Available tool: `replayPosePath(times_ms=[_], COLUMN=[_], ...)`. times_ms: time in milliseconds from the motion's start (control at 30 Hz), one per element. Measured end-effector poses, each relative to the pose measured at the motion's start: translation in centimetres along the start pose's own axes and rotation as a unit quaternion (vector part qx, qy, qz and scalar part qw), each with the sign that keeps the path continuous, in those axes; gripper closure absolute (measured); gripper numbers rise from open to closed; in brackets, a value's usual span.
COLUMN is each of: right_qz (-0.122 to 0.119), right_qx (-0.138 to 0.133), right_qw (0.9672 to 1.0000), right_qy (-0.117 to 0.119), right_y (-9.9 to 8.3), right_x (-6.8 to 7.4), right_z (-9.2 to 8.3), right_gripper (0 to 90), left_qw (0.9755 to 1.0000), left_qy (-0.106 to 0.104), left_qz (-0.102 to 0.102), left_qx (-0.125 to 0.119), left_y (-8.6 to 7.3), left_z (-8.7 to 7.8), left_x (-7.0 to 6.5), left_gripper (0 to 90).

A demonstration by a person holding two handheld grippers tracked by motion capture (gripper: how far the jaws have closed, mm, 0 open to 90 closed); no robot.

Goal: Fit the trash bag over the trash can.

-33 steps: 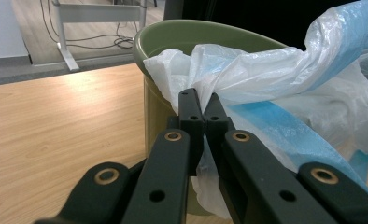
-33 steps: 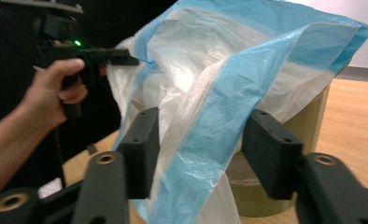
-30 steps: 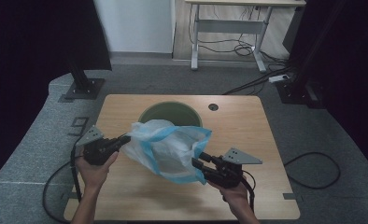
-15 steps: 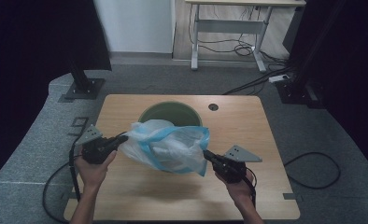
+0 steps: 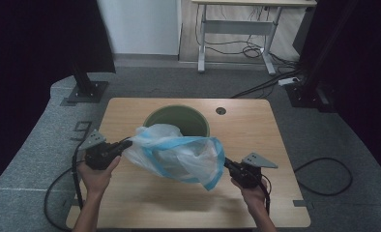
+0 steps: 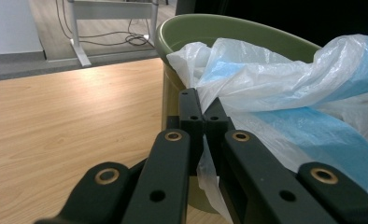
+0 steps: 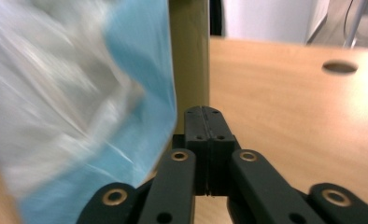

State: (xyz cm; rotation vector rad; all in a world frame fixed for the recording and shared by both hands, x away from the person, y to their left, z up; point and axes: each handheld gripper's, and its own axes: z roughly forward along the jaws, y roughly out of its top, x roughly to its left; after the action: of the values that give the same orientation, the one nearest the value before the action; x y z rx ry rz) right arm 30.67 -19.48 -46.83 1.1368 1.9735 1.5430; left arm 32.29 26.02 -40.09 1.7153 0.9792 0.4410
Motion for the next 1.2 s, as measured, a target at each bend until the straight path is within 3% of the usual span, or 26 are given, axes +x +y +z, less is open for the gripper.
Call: replayPosePath(times_ms=[67, 133, 300, 433, 633, 733, 800, 867, 1000, 1100, 1200], right_qz=[-0.006, -0.007, -0.027, -0.054, -0.074, -0.075, -0.089, -0.087, -0.103, -0.096, -0.091], right_qx=[-0.020, -0.041, -0.068, -0.064, -0.026, -0.008, 0.002, 0.009, 0.007, -0.003, -0.012], right_qw=[0.9995, 0.9984, 0.9972, 0.9965, 0.9964, 0.9952, 0.9945, 0.9948, 0.9940, 0.9951, 0.9957], right_qy=[-0.023, -0.039, -0.020, 0.005, 0.033, 0.061, 0.056, 0.052, 0.036, 0.024, 0.011], right_y=[0.9, 2.0, 4.7, 6.3, 7.7, 8.1, 8.2, 8.3, 8.8, 9.6, 10.5], right_x=[0.3, 0.2, 0.4, 1.1, 1.2, 1.1, 1.1, 1.1, 0.9, 0.6, 0.0], right_z=[-1.1, -2.3, -3.7, -2.8, 0.5, 2.0, 2.5, 2.8, 2.9, 3.2, 3.6], right_gripper=[64.5, 61.0, 52.9, 50.4, 46.3, 63.4, 78.9, 86.9, 88.5, 88.6, 88.6], left_qw=[1.0000, 1.0000, 1.0000, 1.0000, 1.0000, 1.0000, 1.0000, 1.0000, 1.0000, 0.9998, 0.9997], left_qy=[-0.001, -0.003, -0.005, -0.005, -0.003, -0.002, -0.001, -0.002, 0.000, 0.008, 0.009], left_qz=[0.000, 0.000, 0.001, 0.001, -0.001, -0.001, -0.001, 0.000, 0.003, 0.018, 0.019], left_qx=[-0.002, -0.003, -0.004, -0.004, -0.005, -0.005, -0.006, -0.005, -0.004, 0.009, 0.012], left_y=[0.0, 0.0, 0.1, 0.1, 0.2, 0.2, 0.2, 0.3, 0.7, 1.7, 2.6], left_z=[0.0, 0.0, 0.1, 0.1, 0.0, 0.0, 0.0, 0.1, 0.2, 0.7, 1.1], left_x=[-0.1, -0.2, -0.3, -0.3, -0.2, 0.0, 0.0, 0.0, 0.1, 0.2, 0.5], left_gripper=[90.0, 90.0, 90.0, 90.0, 90.0, 90.0, 90.0, 90.0, 90.0, 90.0, 90.0])
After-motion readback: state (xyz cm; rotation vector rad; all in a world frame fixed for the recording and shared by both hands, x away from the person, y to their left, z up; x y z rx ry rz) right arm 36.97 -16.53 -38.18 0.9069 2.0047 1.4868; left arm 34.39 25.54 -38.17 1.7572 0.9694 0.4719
